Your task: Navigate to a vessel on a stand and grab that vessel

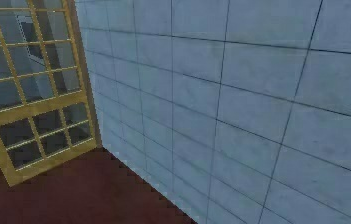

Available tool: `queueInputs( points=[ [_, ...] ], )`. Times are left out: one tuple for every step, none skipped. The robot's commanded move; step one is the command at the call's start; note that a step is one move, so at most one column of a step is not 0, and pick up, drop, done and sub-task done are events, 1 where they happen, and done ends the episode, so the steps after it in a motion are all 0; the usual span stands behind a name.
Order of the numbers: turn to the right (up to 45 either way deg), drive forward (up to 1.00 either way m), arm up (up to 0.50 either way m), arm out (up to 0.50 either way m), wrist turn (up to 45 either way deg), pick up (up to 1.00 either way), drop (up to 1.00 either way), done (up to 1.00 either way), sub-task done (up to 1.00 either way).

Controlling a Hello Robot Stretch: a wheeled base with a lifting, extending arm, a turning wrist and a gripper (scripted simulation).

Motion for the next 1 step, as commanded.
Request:
queueInputs(
  points=[
    [-15.0, 0.0, 0.0, 0.0, 0.0, 0.0, 0.0, 0.0, 0.0]
  ],
)
